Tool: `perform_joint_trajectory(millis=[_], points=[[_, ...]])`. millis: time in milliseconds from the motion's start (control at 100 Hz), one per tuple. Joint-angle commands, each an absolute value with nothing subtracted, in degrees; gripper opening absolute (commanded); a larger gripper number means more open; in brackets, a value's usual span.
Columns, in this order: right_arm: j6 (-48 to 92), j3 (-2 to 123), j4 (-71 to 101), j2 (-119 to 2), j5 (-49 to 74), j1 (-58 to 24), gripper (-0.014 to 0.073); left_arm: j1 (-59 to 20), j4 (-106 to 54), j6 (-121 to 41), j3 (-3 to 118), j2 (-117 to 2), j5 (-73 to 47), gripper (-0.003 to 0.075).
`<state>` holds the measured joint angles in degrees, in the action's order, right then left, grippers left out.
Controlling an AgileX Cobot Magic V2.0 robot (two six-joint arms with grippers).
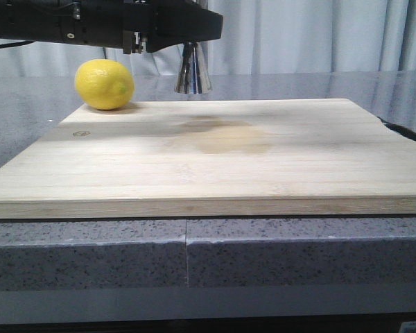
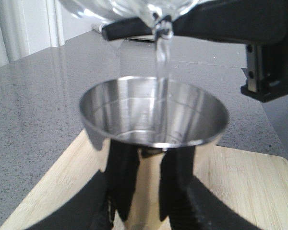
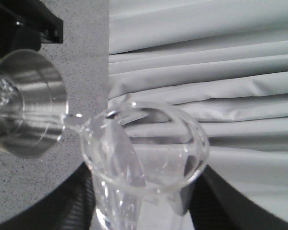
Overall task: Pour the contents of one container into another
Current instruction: 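Tilt the beaker with the right gripper, pouring liquid into the jigger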
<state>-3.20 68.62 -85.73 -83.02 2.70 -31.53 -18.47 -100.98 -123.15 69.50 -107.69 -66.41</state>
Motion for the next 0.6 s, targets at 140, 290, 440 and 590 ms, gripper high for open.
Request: perform_joint_trajectory(millis=[140, 290, 440, 590], points=[[-3.19, 70.77, -89.54, -81.02, 2.49, -31.61, 0.0304, -19.13, -106.17, -122.88, 71.28, -104.22, -72.75, 0.0207], [-3.19, 70.77, -89.99, -81.02, 2.49, -31.61, 0.0304, -19.13, -106.17, -122.88, 71.28, -104.22, -72.75, 0.0207], [-3.19, 70.77, -90.1, -81.02, 2.49, -31.61, 0.0304, -19.13, -106.17, -122.88, 71.28, -104.22, -72.75, 0.0207], [-3.19, 70.77, -90.23, -81.02, 2.49, -31.61, 0.0304, -19.13, -106.17, -122.88, 71.28, -104.22, -72.75, 0.0207]])
